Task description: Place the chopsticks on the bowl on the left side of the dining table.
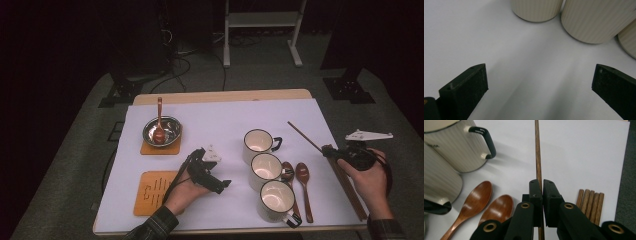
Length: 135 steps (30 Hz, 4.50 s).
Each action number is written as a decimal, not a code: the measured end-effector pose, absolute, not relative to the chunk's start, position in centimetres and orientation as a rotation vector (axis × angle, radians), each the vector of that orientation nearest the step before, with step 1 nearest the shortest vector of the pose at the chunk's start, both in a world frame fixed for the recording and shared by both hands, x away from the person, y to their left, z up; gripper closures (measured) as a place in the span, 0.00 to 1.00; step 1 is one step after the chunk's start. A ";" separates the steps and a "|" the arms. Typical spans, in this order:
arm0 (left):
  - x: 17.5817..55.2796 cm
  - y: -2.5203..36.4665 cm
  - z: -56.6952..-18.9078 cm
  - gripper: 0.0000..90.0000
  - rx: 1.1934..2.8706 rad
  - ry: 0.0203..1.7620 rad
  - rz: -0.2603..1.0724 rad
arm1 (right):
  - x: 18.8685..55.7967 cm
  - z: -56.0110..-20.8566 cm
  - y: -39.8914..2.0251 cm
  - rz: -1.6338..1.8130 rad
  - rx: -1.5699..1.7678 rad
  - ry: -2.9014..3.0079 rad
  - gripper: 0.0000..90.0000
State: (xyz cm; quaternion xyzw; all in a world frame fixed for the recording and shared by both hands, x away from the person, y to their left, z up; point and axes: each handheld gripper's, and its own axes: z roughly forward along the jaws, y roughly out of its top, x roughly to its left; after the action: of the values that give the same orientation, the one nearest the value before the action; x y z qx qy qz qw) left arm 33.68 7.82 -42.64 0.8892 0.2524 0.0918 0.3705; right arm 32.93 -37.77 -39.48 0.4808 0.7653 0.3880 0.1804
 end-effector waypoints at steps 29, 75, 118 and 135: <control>37.5 12.9 -38.4 0.00 2.242 0.562 0.217 | 36.3 -36.1 -33.7 1.185 1.171 2.246 0.95; 37.1 12.8 -34.8 0.00 2.217 0.406 0.225 | 38.9 -34.9 -21.3 1.312 0.645 2.612 0.95; 35.6 10.9 -34.8 0.57 2.321 0.194 0.174 | 37.6 -34.3 -14.2 1.325 0.233 2.879 0.95; 35.2 9.5 -35.4 0.74 2.413 0.088 0.116 | 37.1 -34.3 -13.2 1.309 0.179 2.929 0.95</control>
State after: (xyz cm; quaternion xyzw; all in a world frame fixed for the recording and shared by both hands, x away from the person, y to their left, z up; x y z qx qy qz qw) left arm 35.19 9.52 -35.36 0.9334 0.0339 0.0448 0.3544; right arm 37.13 -13.16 -34.34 0.0556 0.9109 0.4073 -0.0357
